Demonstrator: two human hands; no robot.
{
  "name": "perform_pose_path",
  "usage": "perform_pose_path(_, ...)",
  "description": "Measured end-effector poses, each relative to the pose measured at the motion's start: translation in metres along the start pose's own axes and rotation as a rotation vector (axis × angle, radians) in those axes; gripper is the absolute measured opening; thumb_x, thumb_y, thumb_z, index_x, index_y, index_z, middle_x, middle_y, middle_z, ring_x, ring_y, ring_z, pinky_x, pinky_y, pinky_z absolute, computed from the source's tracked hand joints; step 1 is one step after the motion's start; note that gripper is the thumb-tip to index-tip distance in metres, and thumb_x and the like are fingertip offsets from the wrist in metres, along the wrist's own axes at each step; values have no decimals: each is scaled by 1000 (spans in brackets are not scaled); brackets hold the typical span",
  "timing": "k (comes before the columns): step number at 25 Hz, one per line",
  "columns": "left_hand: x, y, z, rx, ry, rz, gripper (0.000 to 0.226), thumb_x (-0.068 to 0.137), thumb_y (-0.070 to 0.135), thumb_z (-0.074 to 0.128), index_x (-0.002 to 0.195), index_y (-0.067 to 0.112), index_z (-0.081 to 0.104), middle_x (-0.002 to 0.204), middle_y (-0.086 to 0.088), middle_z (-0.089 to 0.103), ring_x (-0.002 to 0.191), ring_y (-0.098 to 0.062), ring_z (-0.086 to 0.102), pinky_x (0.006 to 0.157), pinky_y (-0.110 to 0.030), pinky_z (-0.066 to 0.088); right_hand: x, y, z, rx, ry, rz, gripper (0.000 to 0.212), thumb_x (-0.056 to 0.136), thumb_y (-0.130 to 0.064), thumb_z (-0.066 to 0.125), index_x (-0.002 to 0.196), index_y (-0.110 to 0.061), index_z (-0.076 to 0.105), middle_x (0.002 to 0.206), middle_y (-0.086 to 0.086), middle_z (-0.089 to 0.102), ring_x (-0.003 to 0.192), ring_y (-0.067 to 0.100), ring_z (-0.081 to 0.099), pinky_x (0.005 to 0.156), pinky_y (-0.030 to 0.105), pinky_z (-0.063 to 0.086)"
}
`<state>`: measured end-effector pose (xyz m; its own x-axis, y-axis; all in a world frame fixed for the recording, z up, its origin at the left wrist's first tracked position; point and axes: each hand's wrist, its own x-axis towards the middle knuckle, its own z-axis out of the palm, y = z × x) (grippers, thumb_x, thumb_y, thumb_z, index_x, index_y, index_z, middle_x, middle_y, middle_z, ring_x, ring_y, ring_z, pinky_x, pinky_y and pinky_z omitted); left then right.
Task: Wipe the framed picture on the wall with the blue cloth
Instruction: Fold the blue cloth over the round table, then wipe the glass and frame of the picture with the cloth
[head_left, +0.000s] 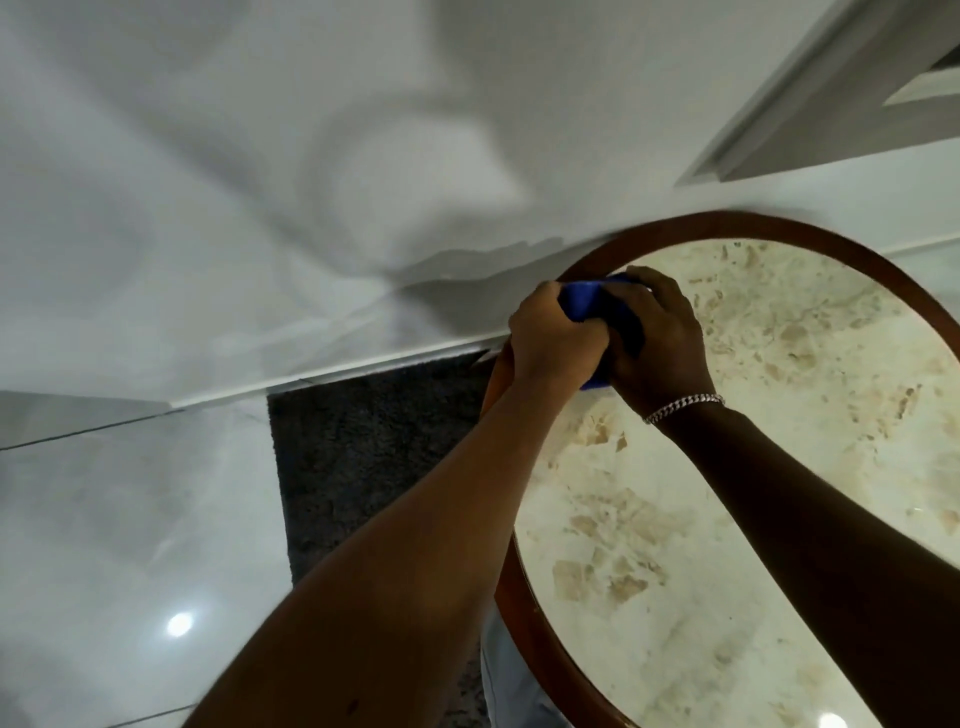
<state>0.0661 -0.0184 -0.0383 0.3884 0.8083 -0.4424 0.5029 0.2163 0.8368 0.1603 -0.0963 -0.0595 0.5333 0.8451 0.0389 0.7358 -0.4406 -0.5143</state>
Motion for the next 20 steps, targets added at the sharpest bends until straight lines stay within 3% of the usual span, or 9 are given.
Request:
perform_pose_path(2,-7,13,-17,-48,-7,14,23,71,2,63,94,8,63,92,-12,70,84,-26,66,76,-39,58,-3,-16,-14,54,70,2,40,80,-10,66,120,-10,60,135,17,53,120,35,52,99,48,48)
perform_pose_path(7,-44,75,-73,-188,-27,194,29,70,-5,58,94,12,61,91,-13,70,85,-28,67,77,-45,60,-8,-79,-75,132,308,-84,33,81,-14,62,114,-11,63,133,14,55,120,29,53,95,34,47)
perform_pose_path(10,-73,143,-109,-243,-26,340,34,68,-3,59,92,20,62,89,-5,72,83,-20,69,75,-35,62,3,-130,-134,238,468,-82,34,81,-14,62,115,-10,62,136,15,51,114,15,52,86,21,46)
perform_pose_path(12,-97,192,-137,-260,-19,468,32,66,3,60,92,20,63,88,-2,72,83,-17,69,72,-28,61,9,-168,-179,342,559,-68,34,83,-14,64,117,-12,60,137,14,50,114,14,52,82,23,49)
perform_pose_path(14,-123,241,-164,-266,3,611,31,66,4,60,94,18,63,87,-2,72,83,-18,69,73,-28,61,14,-204,-223,394,640,-137,35,84,-11,66,118,-14,59,134,12,52,115,21,55,81,24,53)
perform_pose_path(17,-169,312,-205,-309,58,811,30,68,-1,58,94,13,63,87,-5,72,81,-18,69,71,-29,61,14,-258,-297,522,754,-264,36,83,-16,69,117,-21,57,129,1,54,106,17,60,72,12,53)
perform_pose_path(20,-210,375,-237,-355,100,979,30,67,0,57,94,11,63,84,-1,70,75,-12,68,65,-20,58,19,-313,-364,634,857,-412,38,82,-12,73,117,-18,58,123,-2,56,100,16,62,71,11,53)
